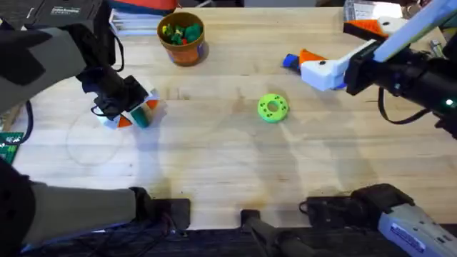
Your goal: Pick up the gripper from the table and insert it into the empty holder that is missing its gripper. Then pick up a screw, insert it into the mounting hole, and use the screwdriver to tighten it. Finally, clean up the table by picking up the vegetable and placing it into the bucket.
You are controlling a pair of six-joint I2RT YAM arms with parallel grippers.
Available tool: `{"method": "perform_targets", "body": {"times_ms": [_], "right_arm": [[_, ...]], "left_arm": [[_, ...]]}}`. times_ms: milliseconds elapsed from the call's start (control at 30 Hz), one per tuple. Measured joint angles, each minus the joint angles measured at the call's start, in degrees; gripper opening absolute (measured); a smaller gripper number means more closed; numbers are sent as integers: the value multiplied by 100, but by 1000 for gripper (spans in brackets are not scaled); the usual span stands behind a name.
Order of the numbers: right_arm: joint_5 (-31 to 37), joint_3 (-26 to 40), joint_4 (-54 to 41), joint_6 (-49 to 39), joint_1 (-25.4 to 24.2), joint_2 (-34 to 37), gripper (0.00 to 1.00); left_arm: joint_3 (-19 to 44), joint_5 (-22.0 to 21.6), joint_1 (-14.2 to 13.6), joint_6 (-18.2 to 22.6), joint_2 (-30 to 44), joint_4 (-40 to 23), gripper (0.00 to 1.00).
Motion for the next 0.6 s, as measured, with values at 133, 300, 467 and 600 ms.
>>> {"method": "perform_targets", "body": {"times_ms": [133, 300, 467, 600], "right_arm": [[0, 0, 147, 0, 0, 0, 995], [0, 0, 306, -32, 0, 17, 994], [0, 0, 433, -88, 0, 70, 994], [0, 0, 565, -92, 0, 72, 994]], "left_arm": [[-2, 4, 0, -62, 60, -27, 471], [89, 80, 11, -65, 42, -131, 15], [549, 476, 11, -154, 74, -849, 17], [1352, 990, -8, -192, 80, -963, 17]]}}
